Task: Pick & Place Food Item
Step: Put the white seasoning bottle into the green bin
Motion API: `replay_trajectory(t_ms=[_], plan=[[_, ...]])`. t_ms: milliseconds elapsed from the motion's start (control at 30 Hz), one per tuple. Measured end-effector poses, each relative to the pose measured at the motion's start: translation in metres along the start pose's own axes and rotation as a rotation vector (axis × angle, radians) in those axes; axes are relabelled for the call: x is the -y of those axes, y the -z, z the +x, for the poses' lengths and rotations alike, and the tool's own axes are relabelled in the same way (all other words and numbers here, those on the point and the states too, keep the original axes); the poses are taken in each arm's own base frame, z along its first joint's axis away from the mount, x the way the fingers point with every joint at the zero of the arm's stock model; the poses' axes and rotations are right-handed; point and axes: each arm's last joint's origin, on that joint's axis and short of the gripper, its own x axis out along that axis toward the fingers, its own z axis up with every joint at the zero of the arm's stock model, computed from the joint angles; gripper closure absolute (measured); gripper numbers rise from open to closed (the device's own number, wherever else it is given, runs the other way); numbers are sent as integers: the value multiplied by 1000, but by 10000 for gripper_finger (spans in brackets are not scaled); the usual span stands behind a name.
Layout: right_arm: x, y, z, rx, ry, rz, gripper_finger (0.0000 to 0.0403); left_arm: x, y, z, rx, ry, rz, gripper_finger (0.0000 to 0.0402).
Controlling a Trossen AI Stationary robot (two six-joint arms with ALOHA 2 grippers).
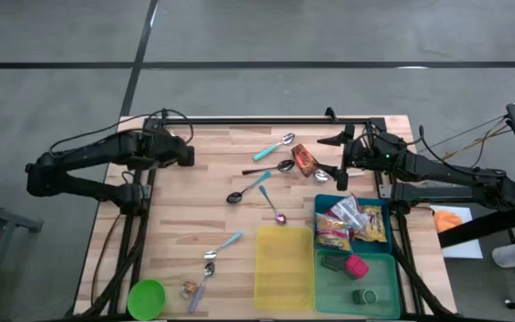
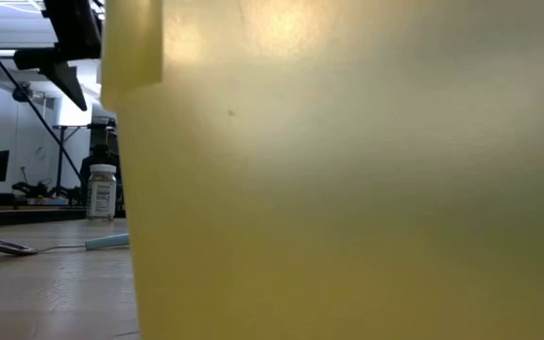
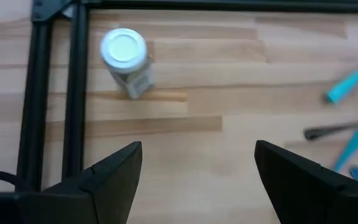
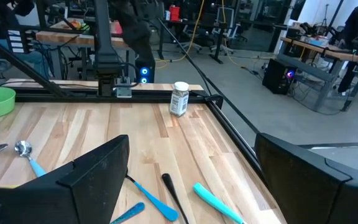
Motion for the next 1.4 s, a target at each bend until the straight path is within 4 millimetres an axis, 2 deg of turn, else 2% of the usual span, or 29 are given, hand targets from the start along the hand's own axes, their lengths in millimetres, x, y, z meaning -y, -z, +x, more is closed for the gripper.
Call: replay_trajectory(t_ms=[233,367,633,933,1200,1400], plan=[[0,0,0,0,0,0,58,-3,-16,33,-19,-164,-76,87],[0,0,0,0,0,0,58,-2,-30,56,-66,-259,-59,87],[0,0,0,0,0,0,58,-1,-51,93,-130,-330,42,87],[0,0,0,0,0,0,58,-6,-67,109,-95,-354,31,87],[0,0,0,0,-1,0,58,-11,-71,121,-135,-355,-126,87],[0,0,0,0,-1,0,58,-17,-77,137,-191,-377,-220,87]])
